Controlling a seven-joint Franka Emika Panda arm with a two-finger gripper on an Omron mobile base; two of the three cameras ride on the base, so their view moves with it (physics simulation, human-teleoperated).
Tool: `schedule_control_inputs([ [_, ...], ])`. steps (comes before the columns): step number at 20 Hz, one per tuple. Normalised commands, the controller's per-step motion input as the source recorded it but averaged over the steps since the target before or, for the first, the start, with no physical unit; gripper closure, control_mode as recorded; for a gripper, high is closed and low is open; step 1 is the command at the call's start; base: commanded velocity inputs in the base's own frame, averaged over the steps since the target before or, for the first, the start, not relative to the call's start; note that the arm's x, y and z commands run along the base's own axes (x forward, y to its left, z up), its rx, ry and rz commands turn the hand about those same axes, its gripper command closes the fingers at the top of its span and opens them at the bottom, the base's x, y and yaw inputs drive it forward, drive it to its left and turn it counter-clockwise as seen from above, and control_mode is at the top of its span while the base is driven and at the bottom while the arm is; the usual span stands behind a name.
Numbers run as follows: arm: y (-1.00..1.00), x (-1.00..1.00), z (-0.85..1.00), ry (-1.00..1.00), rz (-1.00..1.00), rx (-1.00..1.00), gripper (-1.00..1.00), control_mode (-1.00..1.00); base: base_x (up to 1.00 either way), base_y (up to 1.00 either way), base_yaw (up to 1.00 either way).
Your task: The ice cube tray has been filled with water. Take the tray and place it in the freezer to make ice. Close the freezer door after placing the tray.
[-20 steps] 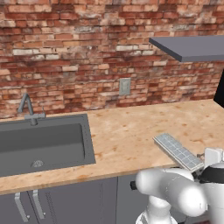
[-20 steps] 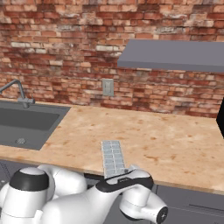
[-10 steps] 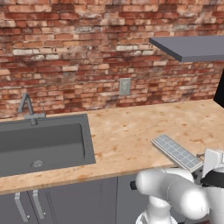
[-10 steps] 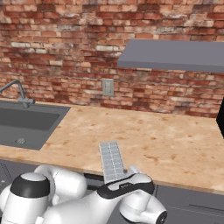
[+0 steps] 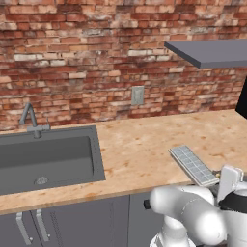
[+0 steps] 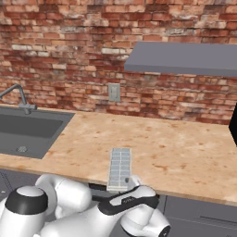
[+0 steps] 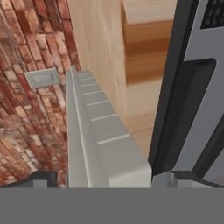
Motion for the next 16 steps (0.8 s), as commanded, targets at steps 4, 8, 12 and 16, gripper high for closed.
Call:
schedule_control_inputs([
  [4, 0.22, 0.00, -0.02, -0.12, 0.00, -0.12, -1.00, -1.00, 0.00, 0.00, 0.00],
  [8, 0.17, 0.00, 0.00, -0.05, 0.00, -0.13, -1.00, -1.00, 0.00, 0.00, 0.00],
  [12, 0.06, 0.00, 0.00, 0.00, -0.02, -0.12, -1.00, -1.00, 0.00, 0.00, 0.00],
  [16, 0.02, 0.00, 0.04, 0.00, -0.02, -0.09, -1.00, -1.00, 0.00, 0.00, 0.00],
])
